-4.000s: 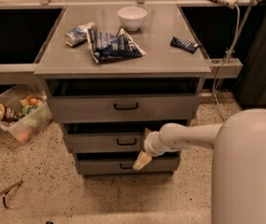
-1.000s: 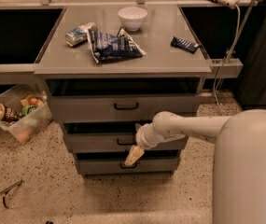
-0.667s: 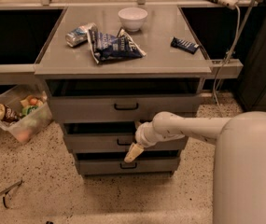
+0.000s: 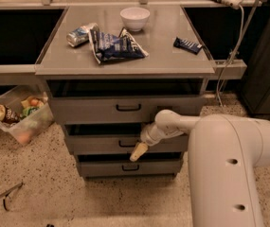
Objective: Open middle drawer
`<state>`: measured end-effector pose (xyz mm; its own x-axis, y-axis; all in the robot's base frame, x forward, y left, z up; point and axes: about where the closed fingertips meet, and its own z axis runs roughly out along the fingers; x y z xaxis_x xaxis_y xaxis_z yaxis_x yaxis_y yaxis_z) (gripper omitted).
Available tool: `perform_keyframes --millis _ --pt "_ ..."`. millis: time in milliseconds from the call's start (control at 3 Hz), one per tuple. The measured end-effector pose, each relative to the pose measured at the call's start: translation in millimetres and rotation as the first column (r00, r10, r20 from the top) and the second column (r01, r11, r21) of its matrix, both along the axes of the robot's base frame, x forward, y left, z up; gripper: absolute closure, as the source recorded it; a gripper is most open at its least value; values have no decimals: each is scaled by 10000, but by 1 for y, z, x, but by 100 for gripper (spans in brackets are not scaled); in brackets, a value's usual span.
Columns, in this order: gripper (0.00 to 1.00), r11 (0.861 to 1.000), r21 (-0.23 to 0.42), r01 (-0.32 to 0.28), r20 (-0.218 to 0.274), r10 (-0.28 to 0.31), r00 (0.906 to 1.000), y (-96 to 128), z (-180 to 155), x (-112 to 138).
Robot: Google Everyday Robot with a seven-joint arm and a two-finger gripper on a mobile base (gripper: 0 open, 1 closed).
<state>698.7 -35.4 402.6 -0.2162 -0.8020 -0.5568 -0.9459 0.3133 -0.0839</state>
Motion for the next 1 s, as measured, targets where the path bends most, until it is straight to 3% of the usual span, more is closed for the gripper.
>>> perform_keyframes --millis 1000 --pt "0 10000 -41 77 -302 -78 9995 -3 9 -2"
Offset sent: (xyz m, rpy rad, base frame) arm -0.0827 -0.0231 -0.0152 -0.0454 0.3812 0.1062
